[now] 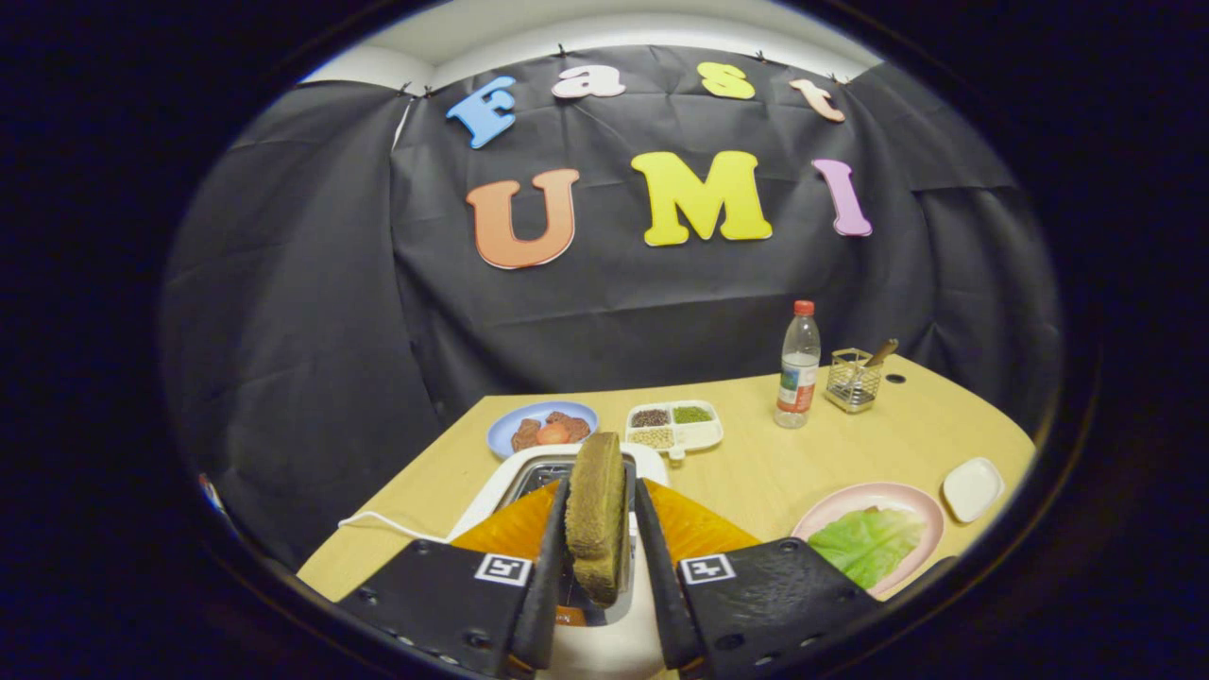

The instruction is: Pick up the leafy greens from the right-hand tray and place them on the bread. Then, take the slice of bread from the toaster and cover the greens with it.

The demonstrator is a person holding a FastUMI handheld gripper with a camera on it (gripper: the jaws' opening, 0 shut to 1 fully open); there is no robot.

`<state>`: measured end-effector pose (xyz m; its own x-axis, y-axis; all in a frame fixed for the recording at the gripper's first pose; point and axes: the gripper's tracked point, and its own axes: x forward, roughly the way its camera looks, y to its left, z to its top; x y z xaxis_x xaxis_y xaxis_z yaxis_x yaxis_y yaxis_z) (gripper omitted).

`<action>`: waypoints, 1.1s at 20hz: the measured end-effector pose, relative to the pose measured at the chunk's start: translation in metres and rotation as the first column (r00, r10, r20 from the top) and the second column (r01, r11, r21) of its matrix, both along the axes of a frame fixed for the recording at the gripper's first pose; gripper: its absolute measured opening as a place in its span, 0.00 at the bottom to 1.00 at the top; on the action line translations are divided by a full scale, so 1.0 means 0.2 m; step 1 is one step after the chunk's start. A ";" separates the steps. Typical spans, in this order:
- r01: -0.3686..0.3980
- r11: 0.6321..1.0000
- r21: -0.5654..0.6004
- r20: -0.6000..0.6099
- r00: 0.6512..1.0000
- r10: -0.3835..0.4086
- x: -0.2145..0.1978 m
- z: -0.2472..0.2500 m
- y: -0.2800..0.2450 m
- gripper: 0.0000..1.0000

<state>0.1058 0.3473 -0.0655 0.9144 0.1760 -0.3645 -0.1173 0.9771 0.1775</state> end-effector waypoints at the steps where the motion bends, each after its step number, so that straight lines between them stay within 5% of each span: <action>1: 0.000 1.000 0.007 -0.005 1.000 0.000 0.00 0.00 0.00 0.32; 5: -0.036 0.999 0.028 0.006 0.999 0.036 -0.03 0.06 0.01 0.10; 15: -0.075 0.978 0.194 0.260 0.965 0.023 -0.20 0.58 -0.23 0.10; 22: -0.015 0.993 0.120 0.254 0.967 -0.016 -0.22 0.45 -0.70 0.10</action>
<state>0.0625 0.2067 0.0245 0.9744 0.2034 -0.0961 -0.1730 0.9505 0.2579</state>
